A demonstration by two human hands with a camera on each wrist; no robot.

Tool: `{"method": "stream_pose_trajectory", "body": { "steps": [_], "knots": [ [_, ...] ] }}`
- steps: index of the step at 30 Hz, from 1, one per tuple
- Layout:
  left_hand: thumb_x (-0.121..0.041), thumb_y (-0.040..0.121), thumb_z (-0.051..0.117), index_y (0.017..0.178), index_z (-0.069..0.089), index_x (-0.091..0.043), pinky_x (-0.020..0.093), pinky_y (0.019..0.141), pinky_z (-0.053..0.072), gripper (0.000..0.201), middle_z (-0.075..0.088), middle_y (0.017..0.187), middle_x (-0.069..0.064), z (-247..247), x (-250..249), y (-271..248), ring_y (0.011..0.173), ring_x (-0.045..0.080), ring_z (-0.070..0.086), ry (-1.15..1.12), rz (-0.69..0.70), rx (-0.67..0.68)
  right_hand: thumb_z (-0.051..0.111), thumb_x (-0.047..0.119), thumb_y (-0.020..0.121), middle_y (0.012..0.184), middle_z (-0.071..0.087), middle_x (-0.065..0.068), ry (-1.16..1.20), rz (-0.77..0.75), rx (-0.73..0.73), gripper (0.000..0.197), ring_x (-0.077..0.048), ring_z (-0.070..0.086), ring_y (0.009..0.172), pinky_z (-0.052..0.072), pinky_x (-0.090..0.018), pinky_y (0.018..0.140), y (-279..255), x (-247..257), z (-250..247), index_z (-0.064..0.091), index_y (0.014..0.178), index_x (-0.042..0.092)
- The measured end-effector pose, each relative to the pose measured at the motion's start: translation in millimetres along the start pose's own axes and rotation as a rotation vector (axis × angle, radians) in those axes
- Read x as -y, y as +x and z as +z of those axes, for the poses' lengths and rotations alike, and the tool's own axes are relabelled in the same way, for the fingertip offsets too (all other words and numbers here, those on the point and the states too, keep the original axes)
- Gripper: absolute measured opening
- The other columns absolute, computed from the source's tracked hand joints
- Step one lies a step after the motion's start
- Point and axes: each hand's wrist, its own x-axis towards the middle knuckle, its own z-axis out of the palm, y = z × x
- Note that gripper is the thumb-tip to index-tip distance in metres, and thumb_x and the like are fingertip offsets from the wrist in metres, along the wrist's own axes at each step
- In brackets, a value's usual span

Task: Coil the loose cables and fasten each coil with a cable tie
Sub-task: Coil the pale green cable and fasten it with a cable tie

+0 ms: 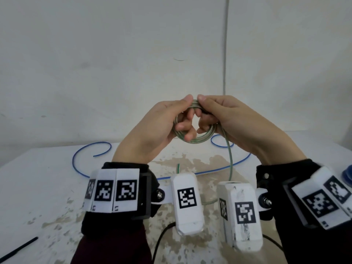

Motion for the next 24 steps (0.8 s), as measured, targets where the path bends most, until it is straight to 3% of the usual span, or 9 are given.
{"method": "stream_pose_trajectory", "body": {
  "steps": [3, 7, 11, 13, 16, 19, 22, 24],
  "knots": [
    [-0.028, 0.103, 0.035, 0.067, 0.042, -0.009, 0.016, 0.046, 0.029, 0.040, 0.026, 0.060, 0.003, 2.0, -1.4, -0.4, 0.043, 0.011, 0.029, 0.020, 0.061, -0.094, 0.036, 0.028, 0.103, 0.051, 0.040, 0.006, 0.030, 0.011, -0.049, 0.039, -0.013, 0.045, 0.056, 0.053, -0.024, 0.071, 1.2, 0.1, 1.5, 0.057, 0.076, 0.011],
    [-0.027, 0.103, 0.035, 0.067, 0.040, -0.010, 0.016, 0.045, 0.024, 0.040, 0.025, 0.049, -0.005, 3.6, -2.8, 2.8, 0.041, 0.010, 0.026, -0.077, 0.088, -0.163, 0.033, 0.029, 0.103, 0.054, 0.049, 0.004, 0.131, 0.037, -0.044, 0.041, -0.014, 0.051, 0.063, 0.053, -0.025, 0.076, 0.8, 1.3, -1.4, 0.059, 0.079, 0.010],
    [-0.030, 0.101, 0.036, 0.065, 0.044, -0.009, 0.019, 0.044, 0.030, 0.043, 0.026, 0.044, -0.003, 4.3, -4.0, 1.3, 0.039, 0.013, 0.029, -0.097, -0.002, -0.051, 0.033, 0.029, 0.103, 0.048, 0.034, 0.009, 0.143, 0.054, 0.000, 0.037, -0.011, 0.038, 0.055, 0.048, -0.017, 0.062, 0.9, 1.0, 1.8, 0.050, 0.075, 0.010],
    [-0.029, 0.102, 0.035, 0.067, 0.043, -0.008, 0.018, 0.045, 0.026, 0.041, 0.033, 0.042, -0.008, 4.9, -4.1, -0.5, 0.040, 0.011, 0.027, -0.037, 0.009, -0.045, 0.034, 0.029, 0.103, 0.047, 0.033, 0.009, 0.119, 0.052, 0.007, 0.036, -0.010, 0.037, 0.053, 0.047, -0.017, 0.061, 1.3, 0.7, 4.0, 0.050, 0.076, 0.010],
    [-0.029, 0.102, 0.036, 0.067, 0.042, -0.009, 0.020, 0.046, 0.020, 0.040, 0.030, 0.049, -0.005, 4.6, -3.9, 0.6, 0.041, 0.011, 0.022, -0.038, 0.080, -0.127, 0.034, 0.030, 0.103, 0.052, 0.046, 0.004, 0.146, 0.046, -0.017, 0.039, -0.012, 0.049, 0.058, 0.055, -0.024, 0.072, 1.2, 1.6, 4.2, 0.057, 0.077, 0.011],
    [-0.031, 0.101, 0.038, 0.066, 0.042, -0.010, 0.019, 0.045, 0.024, 0.041, 0.024, 0.047, -0.005, 1.8, -4.7, 2.2, 0.039, 0.012, 0.024, -0.093, 0.101, -0.187, 0.032, 0.028, 0.103, 0.056, 0.054, 0.000, 0.220, 0.061, -0.020, 0.042, -0.014, 0.058, 0.064, 0.055, -0.028, 0.080, 0.2, 3.9, 2.2, 0.060, 0.079, 0.009],
    [-0.032, 0.100, 0.037, 0.064, 0.047, -0.010, 0.020, 0.045, 0.030, 0.043, 0.027, 0.043, -0.004, 0.6, -6.3, 0.0, 0.039, 0.015, 0.028, -0.093, 0.029, -0.075, 0.032, 0.027, 0.103, 0.050, 0.038, 0.004, 0.240, 0.052, 0.010, 0.039, -0.013, 0.049, 0.056, 0.054, -0.022, 0.071, -1.2, 5.4, 2.6, 0.050, 0.073, 0.009],
    [-0.032, 0.101, 0.036, 0.059, 0.051, -0.014, 0.020, 0.044, 0.027, 0.048, 0.026, 0.043, -0.003, 1.8, -6.5, -2.3, 0.039, 0.014, 0.025, -0.061, 0.006, -0.007, 0.035, 0.028, 0.102, 0.048, 0.031, 0.008, 0.186, 0.046, 0.020, 0.038, -0.012, 0.041, 0.052, 0.051, -0.021, 0.065, -1.2, 5.1, 4.4, 0.048, 0.071, 0.010]
  ]
}}
